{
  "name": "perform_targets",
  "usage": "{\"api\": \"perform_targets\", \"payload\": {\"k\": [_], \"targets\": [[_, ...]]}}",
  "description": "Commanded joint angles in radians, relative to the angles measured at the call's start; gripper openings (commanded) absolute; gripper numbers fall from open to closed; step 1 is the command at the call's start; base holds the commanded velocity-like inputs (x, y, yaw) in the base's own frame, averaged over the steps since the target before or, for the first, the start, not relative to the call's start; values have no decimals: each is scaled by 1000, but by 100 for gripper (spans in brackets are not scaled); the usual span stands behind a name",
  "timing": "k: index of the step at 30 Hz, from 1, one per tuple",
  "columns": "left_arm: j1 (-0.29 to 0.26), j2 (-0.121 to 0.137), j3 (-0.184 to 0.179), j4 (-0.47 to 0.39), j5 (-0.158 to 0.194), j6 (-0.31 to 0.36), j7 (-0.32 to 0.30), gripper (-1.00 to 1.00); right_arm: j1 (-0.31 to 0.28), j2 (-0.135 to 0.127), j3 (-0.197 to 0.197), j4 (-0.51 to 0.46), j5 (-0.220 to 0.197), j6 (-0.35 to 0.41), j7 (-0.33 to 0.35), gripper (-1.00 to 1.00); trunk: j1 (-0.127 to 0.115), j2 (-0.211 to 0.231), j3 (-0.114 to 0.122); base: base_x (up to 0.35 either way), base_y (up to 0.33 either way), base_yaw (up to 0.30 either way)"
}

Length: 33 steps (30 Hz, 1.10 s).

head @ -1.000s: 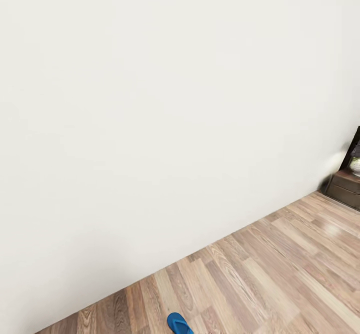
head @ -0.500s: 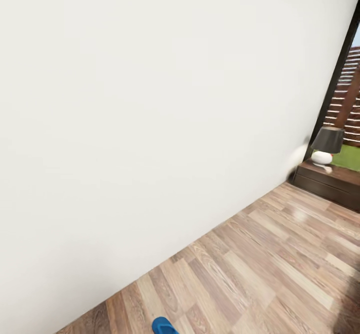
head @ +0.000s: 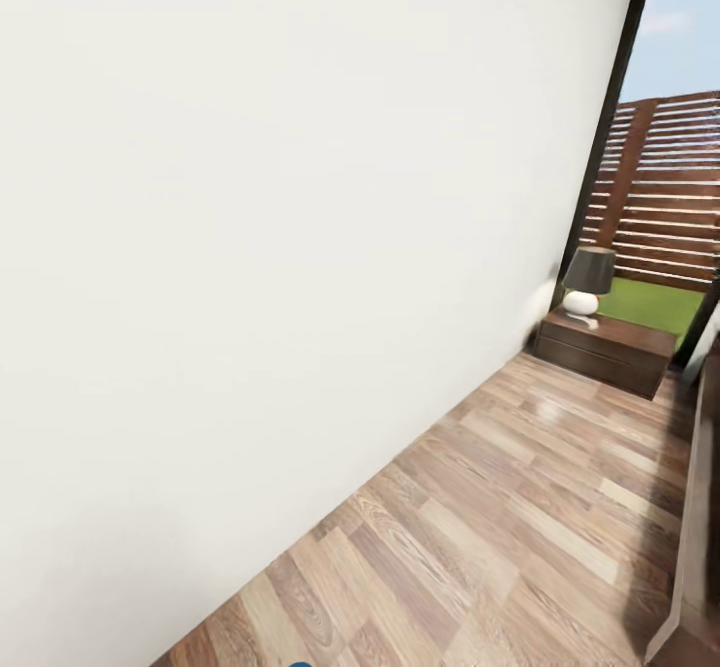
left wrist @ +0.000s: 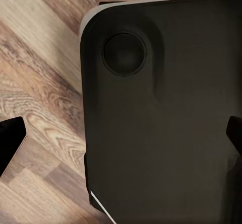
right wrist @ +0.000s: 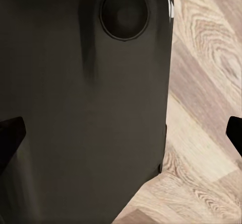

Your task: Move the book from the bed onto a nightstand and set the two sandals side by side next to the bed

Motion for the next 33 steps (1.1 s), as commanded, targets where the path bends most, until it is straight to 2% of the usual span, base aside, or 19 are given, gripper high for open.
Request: {"api": "perform_targets", "payload": {"k": [1,33], "targets": [[1,0,-1,-2,0,-1,0,100,0,0,0,-1,-1,0,0,100,0,0,-1,9,7,-300],[1,0,-1,-2,0,-3,0,100,0,0,-1,-1,-1,0,0,100,0,0,-1,1,0,-289]]}}
